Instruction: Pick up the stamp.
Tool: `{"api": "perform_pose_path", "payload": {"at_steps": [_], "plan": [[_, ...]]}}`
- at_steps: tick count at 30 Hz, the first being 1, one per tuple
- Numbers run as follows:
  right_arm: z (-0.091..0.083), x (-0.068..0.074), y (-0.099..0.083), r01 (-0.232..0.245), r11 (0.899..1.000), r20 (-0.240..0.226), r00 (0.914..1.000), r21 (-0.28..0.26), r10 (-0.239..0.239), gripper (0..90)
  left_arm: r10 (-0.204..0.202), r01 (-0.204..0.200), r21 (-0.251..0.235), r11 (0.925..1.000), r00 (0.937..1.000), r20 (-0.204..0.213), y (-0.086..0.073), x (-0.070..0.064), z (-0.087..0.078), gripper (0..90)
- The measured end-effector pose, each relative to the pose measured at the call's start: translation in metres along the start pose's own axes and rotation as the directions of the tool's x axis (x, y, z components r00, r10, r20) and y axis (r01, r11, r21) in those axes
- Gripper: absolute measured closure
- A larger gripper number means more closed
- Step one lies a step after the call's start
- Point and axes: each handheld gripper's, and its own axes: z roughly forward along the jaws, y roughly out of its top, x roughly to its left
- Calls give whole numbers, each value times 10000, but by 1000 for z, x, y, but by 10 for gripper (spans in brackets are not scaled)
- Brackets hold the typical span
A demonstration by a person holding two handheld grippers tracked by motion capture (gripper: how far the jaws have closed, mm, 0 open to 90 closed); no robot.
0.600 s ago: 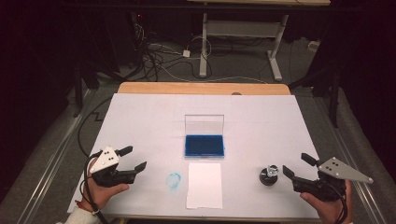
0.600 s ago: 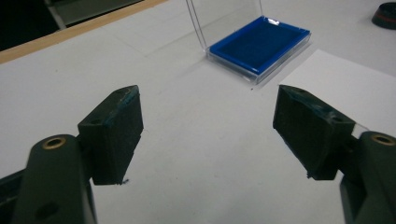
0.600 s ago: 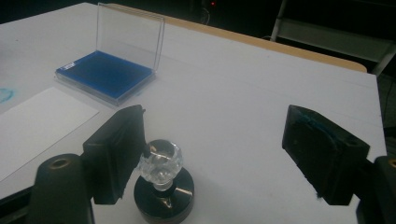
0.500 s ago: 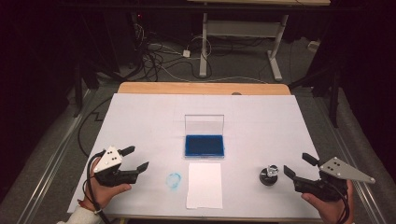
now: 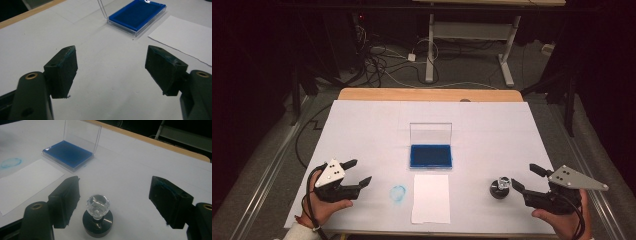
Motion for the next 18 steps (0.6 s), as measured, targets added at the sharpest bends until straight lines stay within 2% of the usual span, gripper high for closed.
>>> {"api": "perform_pose_path", "payload": {"at_steps": [4, 6, 7, 8, 9, 10, 11, 16, 17, 18], "plan": [[-3, 1, 9, 173, 9995, -129, 9998, 263, -169, 257, 63, -63, 80, 9999, 10000, 62, 1, -2, 2, 280], [-3, 2, 14, 311, 9983, -148, 9994, 494, -304, 257, 109, -110, 116, 9999, 9999, 76, 1, -4, 3, 280], [0, 4, 17, 492, 9948, -273, 9985, 896, -469, 258, 218, -220, 183, 9996, 9997, 86, 2, -6, 4, 280], [0, 4, 17, 492, 9948, -273, 9985, 896, -469, 258, 218, -220, 183, 9996, 9997, 86, 2, -6, 4, 280], [5, 6, 18, 643, 9877, -434, 9973, 1424, -587, 260, 247, -250, 209, 9995, 9996, 117, 2, -6, 5, 280], [5, 6, 18, 643, 9877, -434, 9973, 1424, -587, 260, 238, -241, 211, 9995, 9996, 146, 2, -6, 6, 280], [13, 7, 18, 712, 9765, -558, 9966, 2033, -610, 260, 322, -327, 337, 9989, 9994, 161, 2, -7, 8, 280], [34, 7, 16, 767, 9526, -755, 9955, 2943, -568, 270, 339, -345, 419, 9985, 9993, 142, 1, -7, 8, 280], [34, 7, 16, 767, 9526, -755, 9955, 2943, -568, 270, 335, -340, 422, 9985, 9993, 147, 1, -7, 9, 280], [39, 5, 14, 694, 9475, -768, 9959, 3120, -477, 272, 343, -349, 443, 9984, 9993, 147, 1, -7, 9, 280]]}}
